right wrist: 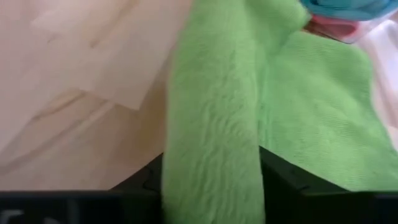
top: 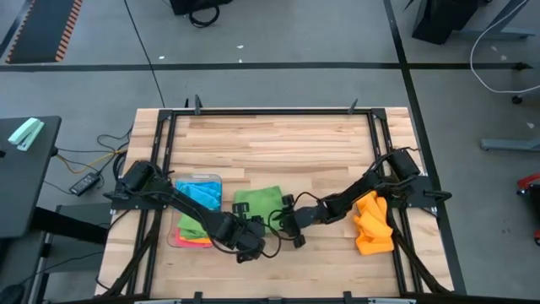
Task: Fold microfiber towels
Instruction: Fold the green microfiber cloth
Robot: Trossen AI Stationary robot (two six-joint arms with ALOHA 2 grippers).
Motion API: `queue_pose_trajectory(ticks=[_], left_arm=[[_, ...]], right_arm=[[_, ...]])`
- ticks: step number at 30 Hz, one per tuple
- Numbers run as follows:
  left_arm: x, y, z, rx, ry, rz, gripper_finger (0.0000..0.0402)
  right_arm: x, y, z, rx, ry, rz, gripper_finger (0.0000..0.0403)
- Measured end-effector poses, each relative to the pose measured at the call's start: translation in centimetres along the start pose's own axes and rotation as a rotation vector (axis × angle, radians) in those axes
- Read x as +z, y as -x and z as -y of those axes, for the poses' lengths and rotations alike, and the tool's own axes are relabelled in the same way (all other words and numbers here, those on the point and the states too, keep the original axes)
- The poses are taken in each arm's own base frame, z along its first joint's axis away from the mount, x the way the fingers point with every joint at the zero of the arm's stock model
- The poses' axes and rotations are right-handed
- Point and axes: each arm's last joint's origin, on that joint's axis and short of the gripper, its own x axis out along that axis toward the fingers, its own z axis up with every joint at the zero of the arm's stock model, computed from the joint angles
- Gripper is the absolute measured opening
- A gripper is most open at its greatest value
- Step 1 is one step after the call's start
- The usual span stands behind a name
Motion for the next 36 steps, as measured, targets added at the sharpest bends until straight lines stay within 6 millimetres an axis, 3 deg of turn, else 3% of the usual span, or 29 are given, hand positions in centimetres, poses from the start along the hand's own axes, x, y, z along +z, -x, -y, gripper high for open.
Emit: queue_pose_trajectory(ticks=[6, 12, 17, 22, 28, 36], left_arm=[[-0.7, -0.5, 0.0, 0.009, -0.013, -0.019, 0.0060], [-1.1, -1.2, 0.1, -0.013, -0.019, -0.026, 0.0062], [-1.2, -0.7, 0.0, -0.038, -0.010, -0.036, 0.0083], [-1.2, 0.6, 0.1, -0.062, 0.009, -0.010, 0.0149], [-1.3, 0.4, 0.5, -0.032, -0.006, 0.018, 0.0220], [-1.5, 0.2, -0.1, 0.156, -0.054, 0.066, 0.0217]], right_arm=[[0.2, 0.3, -0.1, 0.049, -0.005, -0.002, 0.0086], [0.2, 0.5, -0.2, 0.092, -0.021, -0.008, 0.0012], [0.3, 0.8, 0.2, 0.106, -0.073, -0.032, 0.0008], [0.9, 2.0, 1.2, 0.097, -0.113, -0.082, 0.0008], [1.5, 3.1, 1.3, 0.134, -0.109, -0.097, 0.0008], [1.8, 4.1, -0.5, 0.236, -0.032, -0.117, 0.0008]])
